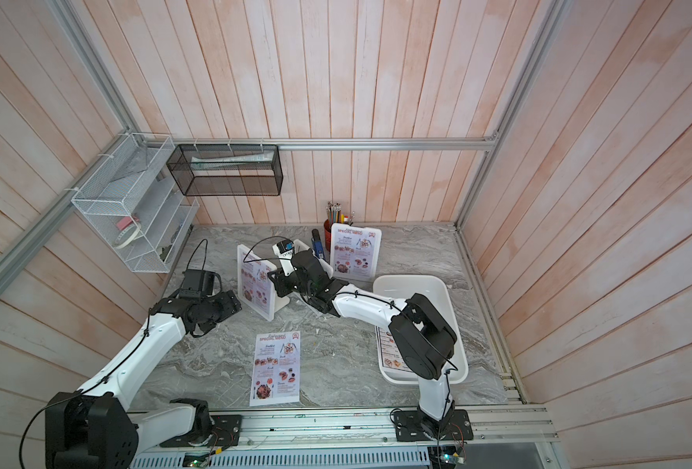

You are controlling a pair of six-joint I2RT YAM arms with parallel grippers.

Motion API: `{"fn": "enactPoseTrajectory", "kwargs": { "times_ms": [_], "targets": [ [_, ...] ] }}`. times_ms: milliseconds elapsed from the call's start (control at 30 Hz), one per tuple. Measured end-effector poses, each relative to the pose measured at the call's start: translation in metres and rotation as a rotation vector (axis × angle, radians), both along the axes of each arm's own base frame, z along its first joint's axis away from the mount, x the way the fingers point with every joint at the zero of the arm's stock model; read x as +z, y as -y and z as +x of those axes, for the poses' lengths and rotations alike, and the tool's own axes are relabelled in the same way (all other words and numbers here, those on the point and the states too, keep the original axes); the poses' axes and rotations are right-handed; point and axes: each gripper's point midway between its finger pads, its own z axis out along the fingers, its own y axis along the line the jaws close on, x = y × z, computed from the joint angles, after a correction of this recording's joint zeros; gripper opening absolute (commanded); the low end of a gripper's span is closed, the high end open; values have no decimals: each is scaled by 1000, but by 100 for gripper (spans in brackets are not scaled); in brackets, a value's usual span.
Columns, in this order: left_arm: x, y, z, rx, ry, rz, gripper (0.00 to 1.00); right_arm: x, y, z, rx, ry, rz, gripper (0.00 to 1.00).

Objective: Replace the menus in the menu holders
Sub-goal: Move the menu holder to the center of the board, then adjust the menu holder at the center of the board.

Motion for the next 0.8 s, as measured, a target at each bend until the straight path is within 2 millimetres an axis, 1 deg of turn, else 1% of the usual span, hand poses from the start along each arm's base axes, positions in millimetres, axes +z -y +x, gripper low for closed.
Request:
{"fn": "enactPoseTrajectory", "kwargs": {
  "times_ms": [133, 267, 333, 400, 500, 633, 733, 800],
  "targets": [
    [-1, 6, 7, -16, 2, -14, 82, -3, 2, -2, 5, 0, -22, 23],
    [-3, 8, 16, -24, 5, -19, 81, -5, 4, -4, 12, 1, -48, 32],
    [-5, 9, 21, -25, 5, -17, 80, -3, 5, -4, 16, 4, -65, 37],
    [-6, 9, 28, -24, 3, -11, 79, 5, 6, -3, 16, 16, -76, 40],
    [-8, 6, 40, -13, 6, 8, 78, 27, 4, 2, 11, 52, -81, 43],
    [-9, 2, 52, 4, 21, 30, 78, 72, -1, 6, 20, 108, -73, 43],
    [-9, 0, 64, 13, 33, 46, 78, 108, -8, 12, 26, 154, -52, 40],
    [-8, 0, 73, 15, 43, 53, 78, 120, -13, 16, 28, 167, -48, 38]
  ]
}}
